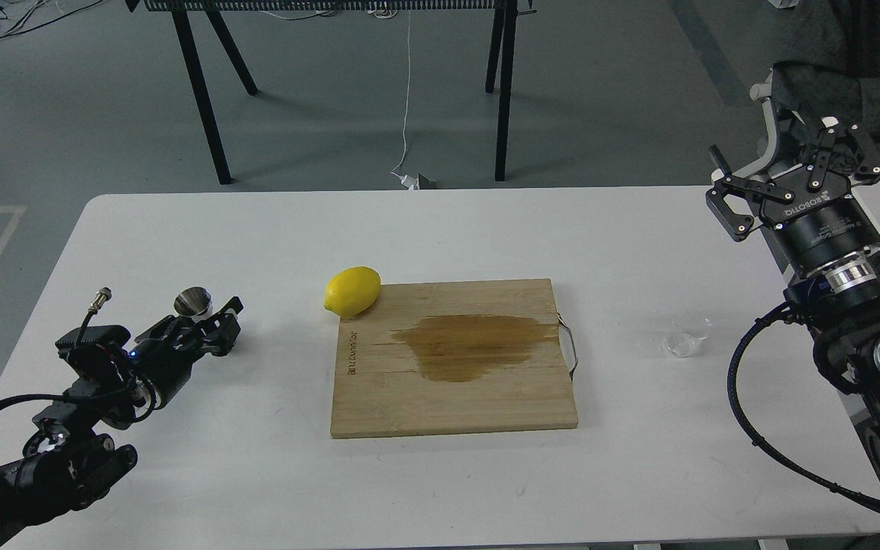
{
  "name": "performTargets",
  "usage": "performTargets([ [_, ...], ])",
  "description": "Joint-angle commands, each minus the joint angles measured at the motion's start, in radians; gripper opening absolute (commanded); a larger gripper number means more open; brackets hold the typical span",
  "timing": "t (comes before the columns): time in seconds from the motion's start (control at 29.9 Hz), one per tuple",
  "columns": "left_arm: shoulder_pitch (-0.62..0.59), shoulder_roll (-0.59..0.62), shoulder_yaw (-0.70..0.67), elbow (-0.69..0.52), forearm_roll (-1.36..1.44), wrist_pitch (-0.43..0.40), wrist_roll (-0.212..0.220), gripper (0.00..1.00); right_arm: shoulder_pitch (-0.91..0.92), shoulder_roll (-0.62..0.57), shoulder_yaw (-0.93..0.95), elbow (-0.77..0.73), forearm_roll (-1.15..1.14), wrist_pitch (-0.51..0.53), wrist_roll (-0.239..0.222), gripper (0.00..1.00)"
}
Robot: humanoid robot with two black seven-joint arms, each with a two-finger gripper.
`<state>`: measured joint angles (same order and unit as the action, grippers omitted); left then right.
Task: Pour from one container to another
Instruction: 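Lift the jigger high with the left gripper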
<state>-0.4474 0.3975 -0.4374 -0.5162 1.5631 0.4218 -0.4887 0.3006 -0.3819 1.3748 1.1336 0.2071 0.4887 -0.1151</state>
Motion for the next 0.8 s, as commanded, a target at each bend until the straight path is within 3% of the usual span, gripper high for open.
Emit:
performTargets([
  [0.0,0.000,0.001,0.006,0.002,0.000,0.000,0.000,0.48,0.000,0.002,-0.002,-0.001,0.000,0.000,0.000,0.99],
  [0.5,-0.010,0.004,0.043,0.016,-0.001,0.008,0.000,0.32,-0.002,0.002,-0.002,0.000,0.000,0.000,0.000,0.99],
  [0.77,-0.011,0.009,0.043,0.016,-0.001,0.006,0.000,0.15,-0.002,0.003,-0.002,-0.001,0.000,0.000,0.000,0.99],
])
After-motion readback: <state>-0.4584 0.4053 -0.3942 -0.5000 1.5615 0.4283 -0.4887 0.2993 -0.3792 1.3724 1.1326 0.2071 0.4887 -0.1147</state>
